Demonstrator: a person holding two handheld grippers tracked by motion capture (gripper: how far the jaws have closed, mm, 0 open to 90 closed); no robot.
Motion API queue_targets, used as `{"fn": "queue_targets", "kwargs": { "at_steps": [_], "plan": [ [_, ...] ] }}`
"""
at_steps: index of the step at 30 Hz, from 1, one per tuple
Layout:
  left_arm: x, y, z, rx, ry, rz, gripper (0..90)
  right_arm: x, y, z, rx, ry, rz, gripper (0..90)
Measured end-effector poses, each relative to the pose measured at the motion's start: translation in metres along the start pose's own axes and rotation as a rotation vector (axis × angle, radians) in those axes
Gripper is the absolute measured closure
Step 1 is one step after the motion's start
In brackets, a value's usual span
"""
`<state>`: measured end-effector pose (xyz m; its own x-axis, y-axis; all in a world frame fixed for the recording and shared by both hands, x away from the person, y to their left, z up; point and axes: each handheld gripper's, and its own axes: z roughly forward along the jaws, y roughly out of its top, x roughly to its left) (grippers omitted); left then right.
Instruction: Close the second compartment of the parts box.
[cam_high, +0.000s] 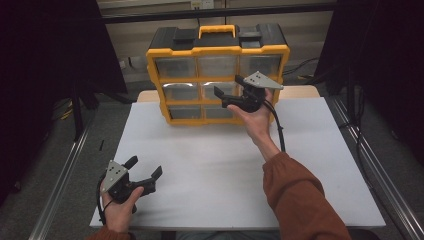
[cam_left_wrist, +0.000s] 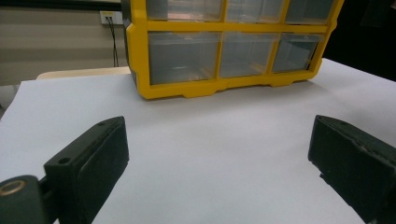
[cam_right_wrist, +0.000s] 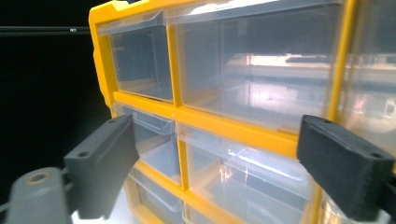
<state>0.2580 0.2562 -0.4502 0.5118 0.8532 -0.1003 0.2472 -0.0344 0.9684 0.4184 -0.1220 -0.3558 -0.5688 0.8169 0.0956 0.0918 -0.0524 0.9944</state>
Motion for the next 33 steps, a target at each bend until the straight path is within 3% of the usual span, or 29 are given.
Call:
{"fn": "queue_targets", "kwargs": {
  "at_steps": [2,9,18,21,27,33],
  "plan": [
    [0.000,0.000,-0.001,0.002,0.006,0.004,5.2,0.000,0.000,-0.005,0.001,-0.020,0.006,4.9],
    [0.000,0.000,0.000,0.003,-0.004,0.005,5.2,-0.001,-0.007,-0.021,-0.001,-0.015,0.021,0.0],
    [0.001,0.000,0.000,0.002,0.003,0.004,5.2,-0.001,-0.015,-0.042,-0.026,-0.020,0.002,0.7],
    [-0.001,0.000,0.000,-0.003,0.008,-0.002,5.2,0.000,-0.019,-0.050,-0.027,-0.053,-0.033,0.9],
    [0.001,0.000,-0.001,0.001,0.000,0.001,5.1,0.001,-0.023,-0.066,-0.024,-0.054,-0.016,1.2],
    [0.001,0.000,-0.001,-0.004,0.000,-0.002,5.1,0.001,-0.031,-0.081,0.002,-0.053,-0.029,1.2]
  ]
}}
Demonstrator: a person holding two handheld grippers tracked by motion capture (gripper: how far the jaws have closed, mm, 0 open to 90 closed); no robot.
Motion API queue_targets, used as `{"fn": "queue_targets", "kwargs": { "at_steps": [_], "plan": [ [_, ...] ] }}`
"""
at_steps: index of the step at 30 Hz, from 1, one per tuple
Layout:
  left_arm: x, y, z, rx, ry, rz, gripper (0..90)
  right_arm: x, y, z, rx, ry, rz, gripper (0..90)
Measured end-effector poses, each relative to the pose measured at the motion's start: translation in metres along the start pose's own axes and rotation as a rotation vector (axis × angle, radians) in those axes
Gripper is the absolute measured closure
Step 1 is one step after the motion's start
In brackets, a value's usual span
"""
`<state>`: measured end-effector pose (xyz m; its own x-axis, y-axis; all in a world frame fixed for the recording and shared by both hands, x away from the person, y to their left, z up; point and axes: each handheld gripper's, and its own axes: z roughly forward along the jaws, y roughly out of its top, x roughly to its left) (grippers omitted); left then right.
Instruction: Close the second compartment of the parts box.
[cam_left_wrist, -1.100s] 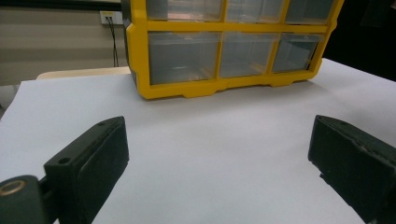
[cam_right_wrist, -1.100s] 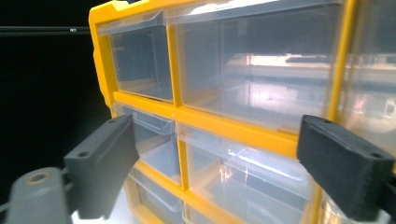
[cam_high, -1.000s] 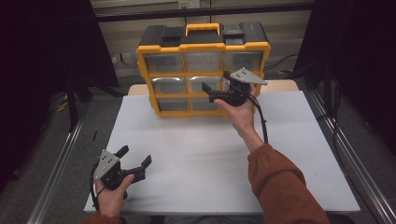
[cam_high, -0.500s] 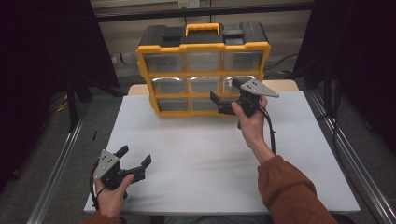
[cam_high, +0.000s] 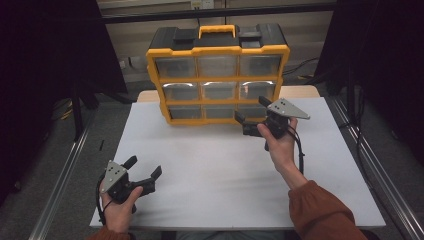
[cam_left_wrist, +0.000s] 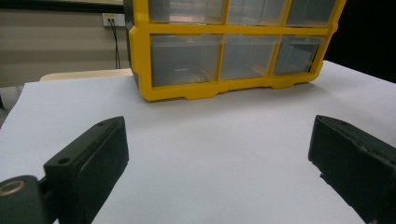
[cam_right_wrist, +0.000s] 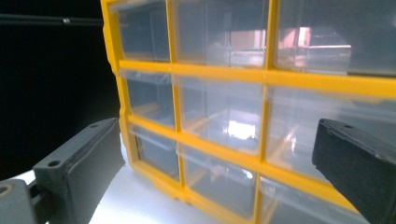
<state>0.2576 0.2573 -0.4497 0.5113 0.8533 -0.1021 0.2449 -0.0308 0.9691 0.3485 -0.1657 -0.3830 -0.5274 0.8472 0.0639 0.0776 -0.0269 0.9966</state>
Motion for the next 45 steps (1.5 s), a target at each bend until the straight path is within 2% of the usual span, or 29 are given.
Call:
{"fn": "queue_targets", "kwargs": {
  "at_steps": [4,6,11,14,17,18,19,24,26,27,30,40,43,45],
  "plan": [
    [0.000,0.000,0.000,-0.001,0.001,0.004,5.2,-0.002,-0.004,-0.011,0.010,-0.015,0.015,1.1],
    [0.000,0.000,0.000,-0.002,0.001,0.006,5.2,-0.004,-0.009,-0.018,0.024,-0.047,0.005,0.0],
    [0.001,0.000,-0.001,0.009,0.006,0.013,5.2,-0.008,-0.019,-0.032,0.046,-0.058,0.015,0.0],
    [0.000,0.000,-0.001,-0.002,0.011,0.004,5.2,-0.011,-0.026,-0.042,0.046,-0.068,0.033,0.0],
    [0.000,0.000,-0.001,-0.002,0.010,0.001,5.1,-0.013,-0.032,-0.052,0.066,-0.070,0.029,0.1],
    [0.001,0.001,-0.002,0.008,0.010,0.015,5.1,-0.014,-0.034,-0.056,0.069,-0.073,0.035,0.1],
    [0.000,0.000,-0.002,-0.004,0.011,0.001,5.1,-0.015,-0.035,-0.059,0.073,-0.074,0.035,0.1],
    [0.000,0.000,-0.001,-0.005,0.004,-0.001,5.2,-0.018,-0.045,-0.077,0.084,-0.097,0.024,0.1],
    [0.001,0.001,-0.003,0.008,0.007,0.015,5.2,-0.020,-0.049,-0.084,0.088,-0.099,0.029,0.3],
    [0.000,0.000,-0.003,-0.001,0.008,0.002,5.2,-0.021,-0.050,-0.087,0.094,-0.107,0.024,0.3],
    [0.000,0.000,-0.003,-0.006,-0.001,-0.003,5.2,-0.024,-0.053,-0.100,0.093,-0.124,0.033,0.4],
    [0.001,0.000,-0.005,0.012,0.016,0.014,5.2,-0.037,-0.056,-0.132,0.085,-0.179,0.041,0.3],
    [-0.001,-0.001,-0.005,0.000,0.011,-0.006,5.2,-0.040,-0.060,-0.142,0.092,-0.192,0.032,0.3],
    [-0.001,-0.001,-0.005,0.002,0.010,0.005,5.2,-0.041,-0.064,-0.147,0.104,-0.205,0.037,0.4]
  ]
}}
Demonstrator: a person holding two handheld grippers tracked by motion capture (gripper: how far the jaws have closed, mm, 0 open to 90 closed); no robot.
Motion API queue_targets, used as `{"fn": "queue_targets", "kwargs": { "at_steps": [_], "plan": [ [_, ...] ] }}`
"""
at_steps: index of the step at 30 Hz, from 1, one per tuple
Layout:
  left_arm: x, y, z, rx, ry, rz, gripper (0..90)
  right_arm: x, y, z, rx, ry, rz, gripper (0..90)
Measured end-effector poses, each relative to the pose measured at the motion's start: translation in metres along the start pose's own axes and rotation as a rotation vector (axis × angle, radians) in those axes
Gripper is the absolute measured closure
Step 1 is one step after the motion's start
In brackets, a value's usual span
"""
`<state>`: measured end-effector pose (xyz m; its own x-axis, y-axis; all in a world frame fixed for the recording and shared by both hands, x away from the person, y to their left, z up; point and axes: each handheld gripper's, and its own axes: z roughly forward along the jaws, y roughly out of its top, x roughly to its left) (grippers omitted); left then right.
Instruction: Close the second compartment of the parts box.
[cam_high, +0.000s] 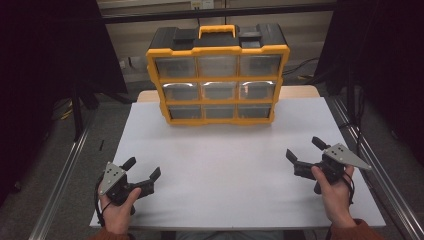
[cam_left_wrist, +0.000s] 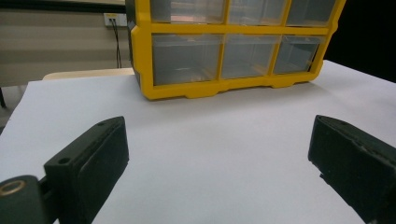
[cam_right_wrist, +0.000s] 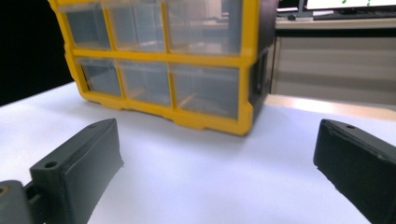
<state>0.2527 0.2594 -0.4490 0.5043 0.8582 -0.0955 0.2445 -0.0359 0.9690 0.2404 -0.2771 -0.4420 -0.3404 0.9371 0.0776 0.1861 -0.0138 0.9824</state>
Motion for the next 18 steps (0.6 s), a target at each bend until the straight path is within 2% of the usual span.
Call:
{"fn": "queue_targets", "kwargs": {
  "at_steps": [8,9,10,13,18],
  "plan": [
    [-0.002,-0.001,-0.001,0.004,0.002,-0.003,4.9,-0.008,-0.013,-0.021,0.029,-0.042,0.005,0.9],
    [-0.001,-0.001,-0.002,0.012,0.014,0.014,4.4,-0.009,-0.015,-0.023,0.033,-0.046,0.001,0.9],
    [-0.001,-0.001,-0.003,-0.001,0.015,0.004,4.1,-0.009,-0.015,-0.025,0.037,-0.043,-0.001,1.0],
    [-0.002,-0.001,-0.003,-0.001,0.014,-0.001,3.7,-0.011,-0.017,-0.031,0.037,-0.056,0.002,1.2],
    [-0.003,-0.001,-0.003,0.008,0.005,0.013,3.7,-0.013,-0.021,-0.041,0.043,-0.070,0.001,1.3]
  ]
}}
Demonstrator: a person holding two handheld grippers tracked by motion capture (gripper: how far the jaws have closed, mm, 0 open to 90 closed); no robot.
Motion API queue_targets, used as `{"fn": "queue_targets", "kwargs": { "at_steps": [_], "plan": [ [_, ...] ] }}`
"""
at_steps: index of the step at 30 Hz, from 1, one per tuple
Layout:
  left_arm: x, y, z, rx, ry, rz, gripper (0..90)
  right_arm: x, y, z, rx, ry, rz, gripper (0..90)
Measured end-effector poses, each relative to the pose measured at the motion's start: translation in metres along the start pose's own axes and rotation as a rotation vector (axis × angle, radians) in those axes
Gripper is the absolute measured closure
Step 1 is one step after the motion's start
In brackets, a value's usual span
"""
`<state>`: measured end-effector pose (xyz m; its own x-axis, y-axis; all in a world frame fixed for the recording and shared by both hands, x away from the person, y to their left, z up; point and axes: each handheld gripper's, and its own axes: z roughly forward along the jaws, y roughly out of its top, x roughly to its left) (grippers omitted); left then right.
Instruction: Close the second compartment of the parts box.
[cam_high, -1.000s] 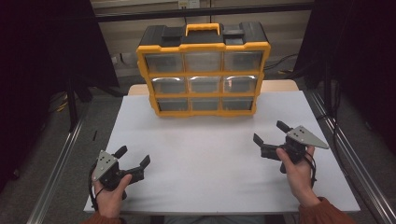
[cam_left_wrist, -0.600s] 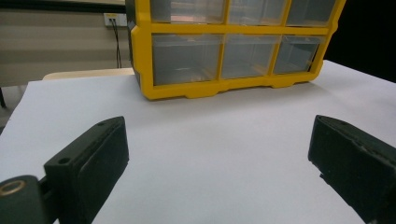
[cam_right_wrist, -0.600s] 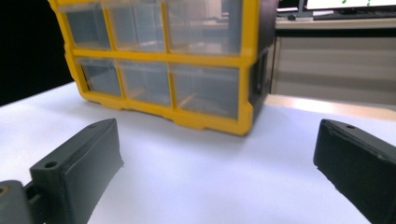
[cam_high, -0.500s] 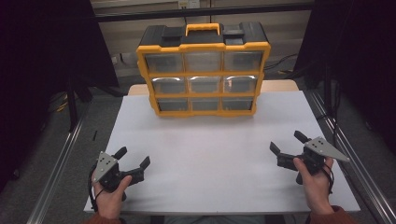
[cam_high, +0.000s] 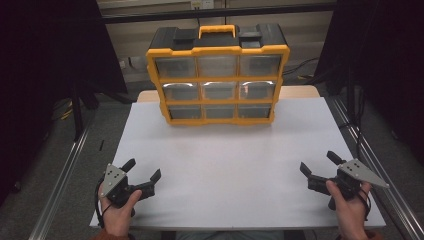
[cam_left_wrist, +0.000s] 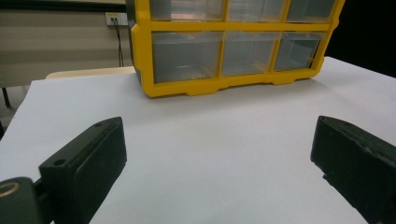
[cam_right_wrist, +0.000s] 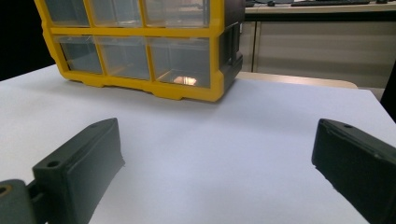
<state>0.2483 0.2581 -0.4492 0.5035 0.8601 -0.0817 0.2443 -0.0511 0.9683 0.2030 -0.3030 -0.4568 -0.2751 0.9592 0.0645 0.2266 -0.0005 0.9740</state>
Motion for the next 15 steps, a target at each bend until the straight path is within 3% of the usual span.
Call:
{"fn": "queue_targets", "kwargs": {
  "at_steps": [7,9,10,13,15],
  "plan": [
    [-0.0020,-0.0013,-0.0005,0.018,0.008,0.027,3.7,-0.0022,-0.0065,-0.0094,0.018,0.002,-0.015,1.3],
    [-0.0014,-0.0011,0.0000,0.023,0.013,0.028,3.7,-0.0039,-0.0085,-0.0092,0.030,-0.007,0.004,1.4],
    [-0.0017,-0.0012,0.0011,0.023,-0.008,0.018,3.7,-0.0043,-0.0087,-0.0082,0.034,-0.008,0.014,1.7],
    [-0.0026,-0.0013,0.0023,0.030,-0.014,0.031,3.7,-0.0039,-0.0087,-0.0048,0.032,-0.010,0.011,1.7],
    [-0.0033,-0.0019,0.0036,0.021,-0.013,0.016,3.7,-0.0027,-0.0082,-0.0031,0.023,-0.004,0.007,1.7]
  ]
}}
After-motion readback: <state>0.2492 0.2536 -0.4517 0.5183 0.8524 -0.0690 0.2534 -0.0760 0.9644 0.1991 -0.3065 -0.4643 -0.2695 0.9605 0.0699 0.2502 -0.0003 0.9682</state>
